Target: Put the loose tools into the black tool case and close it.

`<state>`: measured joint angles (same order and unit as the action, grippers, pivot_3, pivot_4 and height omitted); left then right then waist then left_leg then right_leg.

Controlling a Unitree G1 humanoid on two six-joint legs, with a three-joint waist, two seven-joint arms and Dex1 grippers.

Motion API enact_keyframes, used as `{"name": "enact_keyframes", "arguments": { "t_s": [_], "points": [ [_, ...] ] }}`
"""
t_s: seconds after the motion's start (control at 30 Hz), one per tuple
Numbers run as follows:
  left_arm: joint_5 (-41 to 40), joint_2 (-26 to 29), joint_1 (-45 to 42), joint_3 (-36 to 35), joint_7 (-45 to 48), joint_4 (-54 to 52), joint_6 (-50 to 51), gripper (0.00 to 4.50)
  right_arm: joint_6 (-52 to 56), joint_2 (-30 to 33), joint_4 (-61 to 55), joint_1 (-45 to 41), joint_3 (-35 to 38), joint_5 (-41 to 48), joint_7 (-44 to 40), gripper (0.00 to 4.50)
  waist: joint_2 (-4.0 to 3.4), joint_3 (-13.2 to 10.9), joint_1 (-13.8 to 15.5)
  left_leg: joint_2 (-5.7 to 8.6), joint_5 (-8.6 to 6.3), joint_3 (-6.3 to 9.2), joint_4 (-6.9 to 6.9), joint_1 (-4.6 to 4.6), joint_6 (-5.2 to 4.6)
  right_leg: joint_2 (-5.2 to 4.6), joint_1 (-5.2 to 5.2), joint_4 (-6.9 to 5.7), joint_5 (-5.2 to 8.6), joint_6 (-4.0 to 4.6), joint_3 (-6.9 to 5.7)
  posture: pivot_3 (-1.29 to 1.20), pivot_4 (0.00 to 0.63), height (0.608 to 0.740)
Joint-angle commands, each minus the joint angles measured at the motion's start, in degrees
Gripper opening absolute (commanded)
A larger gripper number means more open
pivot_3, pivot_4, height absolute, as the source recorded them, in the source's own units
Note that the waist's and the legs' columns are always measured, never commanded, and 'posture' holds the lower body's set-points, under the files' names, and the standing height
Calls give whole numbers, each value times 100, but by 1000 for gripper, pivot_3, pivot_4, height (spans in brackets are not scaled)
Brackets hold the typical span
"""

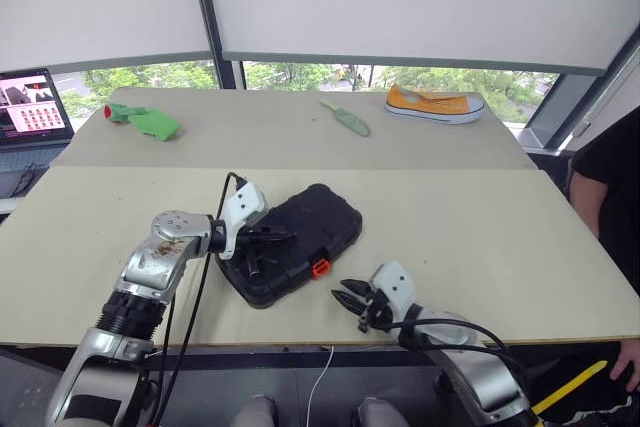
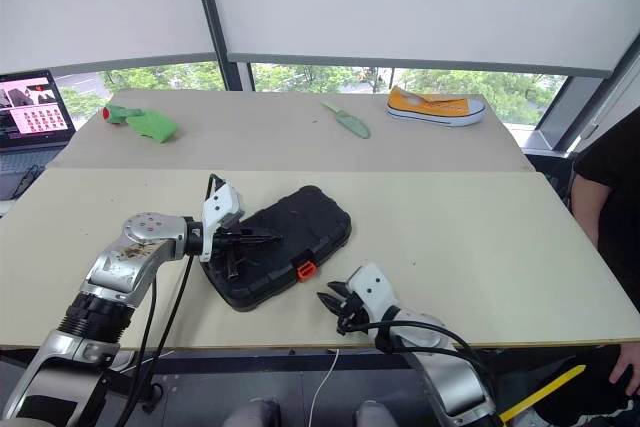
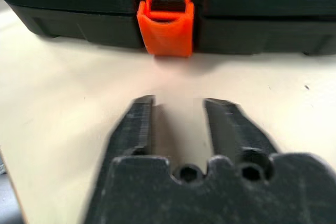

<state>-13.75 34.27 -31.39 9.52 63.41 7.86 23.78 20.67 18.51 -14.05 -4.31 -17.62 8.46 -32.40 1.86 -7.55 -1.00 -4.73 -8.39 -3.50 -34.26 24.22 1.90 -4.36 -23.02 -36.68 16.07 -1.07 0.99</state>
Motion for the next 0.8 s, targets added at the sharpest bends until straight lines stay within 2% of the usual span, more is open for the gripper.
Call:
{"name": "enact_keyframes", "arguments": {
  "t_s": [0.03,0.3,0.53,0.8],
  "points": [
    [304,21,324,424,26,513,354,0,20,-206,203,-284,-172,-107,26,51,0,0,5,0,0,0,0,1,0,0,-1,-1,0,0,0,0,150,740],
    [328,-34,288,442,15,574,310,0,-402,-579,576,-762,-115,-184,67,51,10,6,-2,-1,0,0,0,-1,0,3,1,-5,-1,0,0,0,150,740],
    [323,-53,308,434,-14,610,266,0,-584,-614,218,-769,108,-50,73,51,9,6,6,-1,0,2,0,-3,1,1,-2,-10,-7,7,-1,0,150,740],
    [318,-77,365,405,-36,623,254,0,-228,-424,-69,-893,110,80,-184,51,8,5,13,0,0,1,0,4,0,2,-3,-9,-7,6,-1,0,150,740]
  ]
}}
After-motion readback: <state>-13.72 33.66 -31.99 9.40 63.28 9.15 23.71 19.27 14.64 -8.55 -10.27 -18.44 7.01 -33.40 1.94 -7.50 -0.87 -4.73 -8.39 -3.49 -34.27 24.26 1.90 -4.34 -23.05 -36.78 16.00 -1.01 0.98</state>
